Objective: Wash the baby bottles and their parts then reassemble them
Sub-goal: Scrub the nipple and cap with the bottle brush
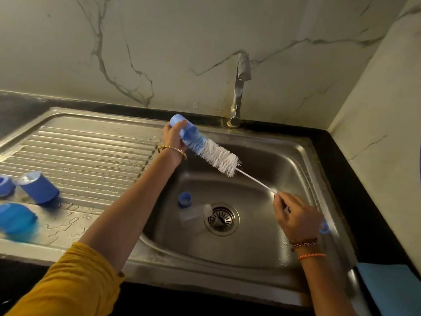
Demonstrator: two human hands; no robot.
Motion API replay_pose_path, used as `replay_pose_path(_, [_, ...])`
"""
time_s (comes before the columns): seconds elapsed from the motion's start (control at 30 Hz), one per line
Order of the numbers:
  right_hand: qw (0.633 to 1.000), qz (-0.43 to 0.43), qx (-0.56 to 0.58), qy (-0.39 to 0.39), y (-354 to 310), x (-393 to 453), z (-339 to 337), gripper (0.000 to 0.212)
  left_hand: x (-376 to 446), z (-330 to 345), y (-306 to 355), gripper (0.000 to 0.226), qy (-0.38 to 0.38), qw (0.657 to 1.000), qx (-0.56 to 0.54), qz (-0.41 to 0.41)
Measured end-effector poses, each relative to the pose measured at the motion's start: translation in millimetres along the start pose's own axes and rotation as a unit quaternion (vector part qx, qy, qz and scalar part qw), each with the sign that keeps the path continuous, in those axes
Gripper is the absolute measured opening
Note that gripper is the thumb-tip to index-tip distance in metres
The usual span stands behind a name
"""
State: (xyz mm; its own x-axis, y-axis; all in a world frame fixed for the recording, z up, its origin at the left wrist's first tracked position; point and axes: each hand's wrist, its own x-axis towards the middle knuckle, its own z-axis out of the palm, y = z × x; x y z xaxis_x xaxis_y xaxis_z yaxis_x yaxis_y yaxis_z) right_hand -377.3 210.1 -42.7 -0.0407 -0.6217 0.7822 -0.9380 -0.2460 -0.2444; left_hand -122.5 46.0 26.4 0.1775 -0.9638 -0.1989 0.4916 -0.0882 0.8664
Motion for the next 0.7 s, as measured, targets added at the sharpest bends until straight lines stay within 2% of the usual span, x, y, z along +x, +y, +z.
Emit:
replay_pose_path(0.07, [1.0,0.019,-0.002,-0.019,-9.9,-0.3,2.3,0.03,4.3,1.7,-6.1,0.035,0.017,1.0,0.007,0.015])
replay_pose_path(0.1, [0.998,0.05,0.015,-0.047,-14.4,-0.3,2.9,0.032,2.7,4.7,-3.1,0.034,0.0,1.0,0.007,0.024])
replay_pose_path(0.13, [0.99,0.101,0.047,-0.088,-19.9,0.9,3.0,0.033,-0.7,6.2,4.5,0.034,-0.068,0.996,0.022,0.044])
replay_pose_path(0.17, [0.971,0.171,0.099,-0.132,-24.5,2.8,3.5,0.033,7.3,3.3,3.1,0.038,-0.173,0.984,-0.016,0.049])
replay_pose_path(0.2, [0.932,0.258,0.183,-0.179,-27.2,6.1,3.7,0.033,14.3,-8.5,-5.7,0.05,-0.185,0.981,-0.054,0.031])
replay_pose_path(0.23, [0.864,0.35,0.282,-0.226,-27.8,10.3,3.0,0.034,12.9,-16.2,-8.6,0.065,-0.183,0.981,-0.064,-0.005])
replay_pose_path(0.27, [0.772,0.44,0.362,-0.281,-27.1,15.0,0.9,0.035,2.5,-17.3,-2.7,0.072,-0.178,0.984,-0.028,0.007])
replay_pose_path(0.3, [0.676,0.511,0.41,-0.338,-25.8,17.8,-0.3,0.035,-3.5,-11.9,-2.2,0.073,-0.136,0.991,-0.018,-0.009])
replay_pose_path(0.33, [0.601,0.553,0.428,-0.387,-23.2,18.4,-1.2,0.035,-3.5,-13.8,-5.9,0.074,-0.136,0.99,-0.04,-0.017])
replay_pose_path(0.37, [0.567,0.564,0.431,-0.418,-20.5,17.3,-1.4,0.033,-11.1,-18.4,-12.2,0.078,-0.149,0.986,-0.066,-0.019])
replay_pose_path(0.4, [0.568,0.559,0.424,-0.43,-19.0,16.6,0.5,0.031,-8.7,-18.8,-13.0,0.083,-0.14,0.987,-0.077,-0.019])
replay_pose_path(0.43, [0.597,0.542,0.409,-0.426,-18.4,15.6,3.6,0.029,-13.0,-18.8,-14.0,0.088,-0.116,0.99,-0.077,-0.001])
replay_pose_path(0.5, [0.703,0.476,0.357,-0.39,-21.2,13.6,7.5,0.016,-15.5,-13.3,-10.6,0.096,-0.053,0.993,-0.107,-0.002])
replay_pose_path(0.53, [0.764,0.429,0.317,-0.362,-22.7,12.8,8.0,0.008,-13.1,-13.4,-11.8,0.088,-0.041,0.991,-0.13,0.002])
replay_pose_path(0.6, [0.886,0.308,0.195,-0.287,-22.8,7.7,7.9,0.01,-10.1,-13.0,-15.4,0.057,-0.01,0.987,-0.16,0.018])
replay_pose_path(0.63, [0.924,0.259,0.139,-0.243,-21.6,5.4,6.3,0.01,-8.5,-11.7,-15.9,0.042,-0.004,0.987,-0.163,0.018])
replay_pose_path(0.7, [0.965,0.205,0.063,-0.154,-17.9,4.1,3.1,0.005,-8.3,-7.7,-13.8,0.031,0.007,0.987,-0.161,0.014])
